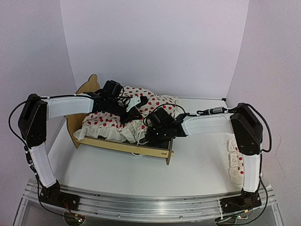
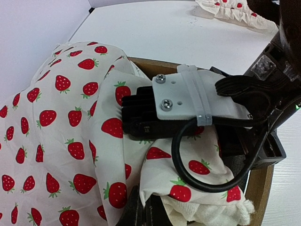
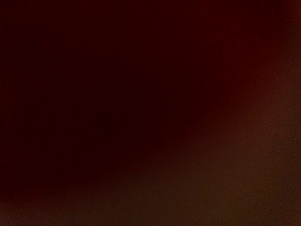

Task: Set up the pet bed

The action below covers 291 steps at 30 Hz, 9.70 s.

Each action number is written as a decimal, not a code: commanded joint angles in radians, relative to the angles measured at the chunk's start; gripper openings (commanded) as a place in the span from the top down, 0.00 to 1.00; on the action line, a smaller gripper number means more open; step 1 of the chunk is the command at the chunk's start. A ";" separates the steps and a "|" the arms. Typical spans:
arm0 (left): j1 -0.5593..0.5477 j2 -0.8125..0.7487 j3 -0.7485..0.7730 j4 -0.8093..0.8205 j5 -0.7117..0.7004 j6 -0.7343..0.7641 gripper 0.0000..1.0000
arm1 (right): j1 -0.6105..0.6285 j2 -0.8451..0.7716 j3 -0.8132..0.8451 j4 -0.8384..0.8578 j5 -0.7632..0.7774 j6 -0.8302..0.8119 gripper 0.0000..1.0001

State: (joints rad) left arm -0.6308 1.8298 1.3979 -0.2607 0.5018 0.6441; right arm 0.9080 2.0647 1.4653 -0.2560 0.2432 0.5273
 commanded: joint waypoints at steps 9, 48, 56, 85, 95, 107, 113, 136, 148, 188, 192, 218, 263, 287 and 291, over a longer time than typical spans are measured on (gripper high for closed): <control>0.006 -0.057 -0.021 0.034 0.022 -0.021 1.00 | 0.000 -0.254 -0.022 -0.159 -0.276 -0.181 1.00; -0.076 -0.021 -0.019 -0.028 0.151 0.011 0.95 | 0.024 -0.455 -0.498 -0.132 -0.579 0.225 0.71; -0.073 -0.043 0.102 -0.268 0.208 0.127 0.50 | 0.024 -0.515 -0.457 -0.179 -0.421 0.158 0.67; -0.021 -0.079 -0.136 -0.394 -0.113 0.390 0.43 | -0.070 -0.379 -0.346 -0.076 0.038 0.021 0.69; -0.021 -0.013 -0.113 -0.313 -0.151 0.363 0.51 | -0.209 -0.278 -0.233 -0.054 -0.184 -0.127 0.68; -0.021 0.011 -0.081 -0.331 -0.103 0.314 0.82 | -0.037 -0.530 -0.591 0.244 -0.216 -0.319 0.56; -0.021 0.020 -0.020 -0.364 -0.068 0.258 1.00 | 0.035 -0.366 -0.600 0.525 -0.156 -0.353 0.46; -0.025 0.052 0.387 -0.619 0.059 0.004 1.00 | 0.042 0.006 -0.575 1.148 0.190 -0.454 0.34; -0.025 0.057 0.424 -0.633 0.100 -0.013 1.00 | 0.041 0.087 -0.513 1.220 0.247 -0.432 0.43; 0.020 0.049 0.221 -0.548 -0.073 0.125 1.00 | -0.044 -0.585 -0.934 0.421 0.127 -0.166 1.00; 0.022 0.050 0.141 -0.499 -0.105 0.173 1.00 | -0.044 -0.543 -0.854 0.357 -0.056 -0.214 1.00; 0.051 -0.013 0.069 -0.601 0.217 0.451 0.37 | -0.044 -0.369 -0.530 -0.190 -0.441 -0.132 0.68; -0.300 0.315 0.114 -0.035 0.040 0.301 0.44 | -0.102 -0.512 -0.536 -0.074 -0.220 -0.066 1.00; -0.317 0.495 0.276 -0.192 -0.117 0.334 0.93 | -0.159 -0.498 -0.536 -0.076 -0.359 -0.130 1.00; -0.315 0.418 0.277 -0.209 -0.066 0.280 1.00 | -0.170 -0.477 -0.545 -0.074 -0.415 -0.186 1.00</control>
State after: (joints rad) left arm -0.9546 2.3079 1.6878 -0.4036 0.4340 0.9682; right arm 0.7481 1.5692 0.9324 -0.3363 -0.0915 0.4004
